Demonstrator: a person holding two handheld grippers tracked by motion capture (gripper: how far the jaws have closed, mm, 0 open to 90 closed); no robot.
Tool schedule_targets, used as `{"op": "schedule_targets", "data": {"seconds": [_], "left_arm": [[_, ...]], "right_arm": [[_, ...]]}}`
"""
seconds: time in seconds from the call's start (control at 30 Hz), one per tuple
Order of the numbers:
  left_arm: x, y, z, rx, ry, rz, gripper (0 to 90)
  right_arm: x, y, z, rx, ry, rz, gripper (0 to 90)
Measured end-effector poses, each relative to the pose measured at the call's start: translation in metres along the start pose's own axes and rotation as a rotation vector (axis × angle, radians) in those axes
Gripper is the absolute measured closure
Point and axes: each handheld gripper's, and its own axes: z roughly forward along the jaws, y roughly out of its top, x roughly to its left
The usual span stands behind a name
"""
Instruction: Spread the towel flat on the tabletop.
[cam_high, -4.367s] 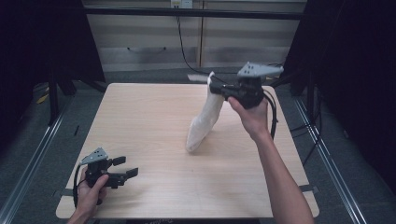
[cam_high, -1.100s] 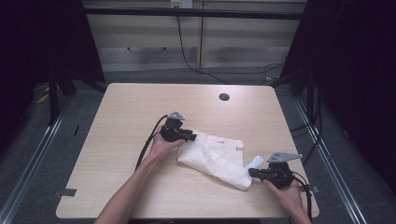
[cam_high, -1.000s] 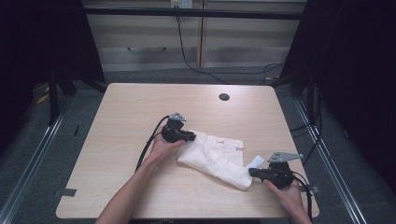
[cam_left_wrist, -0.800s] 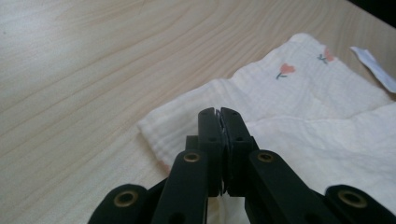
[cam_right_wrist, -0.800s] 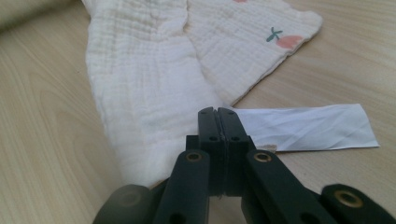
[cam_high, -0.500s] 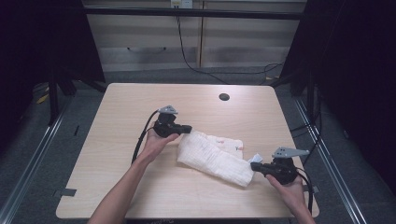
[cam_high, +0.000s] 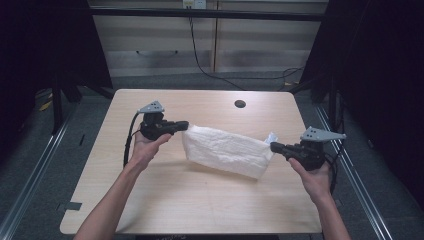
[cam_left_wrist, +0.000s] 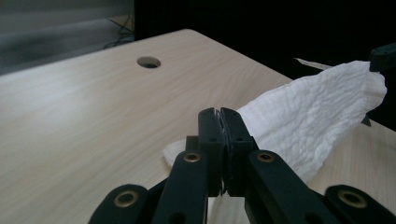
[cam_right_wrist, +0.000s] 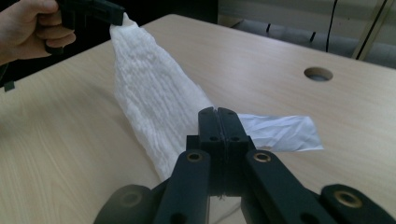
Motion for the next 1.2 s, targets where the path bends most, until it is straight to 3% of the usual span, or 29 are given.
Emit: {"op": "schedule_targets", "data": {"seconds": [0.17,0.33,0.73,0.77,0.87,1.0,1.2], "left_arm": [[-0.006,0.015,-0.020,-0.060,0.008,0.031,88.3],[-0.021,0.034,-0.043,-0.103,0.009,0.091,88.3],[-0.020,0.073,-0.082,-0.187,0.035,0.130,88.3],[-0.018,0.080,-0.088,-0.195,0.050,0.131,88.3],[-0.015,0.084,-0.091,-0.202,0.055,0.120,88.3],[0.003,0.091,-0.093,-0.195,0.097,0.089,88.3],[0.026,0.105,-0.085,-0.162,0.156,0.043,88.4]], "right_arm": [[0.000,0.026,0.000,-0.041,-0.001,-0.021,90.0],[0.002,0.051,-0.006,-0.078,-0.004,-0.057,90.0],[0.006,0.110,-0.015,-0.149,-0.008,-0.113,90.0],[0.008,0.123,-0.013,-0.157,-0.005,-0.123,90.0],[0.009,0.137,-0.009,-0.166,-0.001,-0.132,90.0],[0.004,0.155,0.004,-0.155,0.011,-0.129,90.0],[-0.012,0.167,0.031,-0.156,0.029,-0.069,90.0]]}}
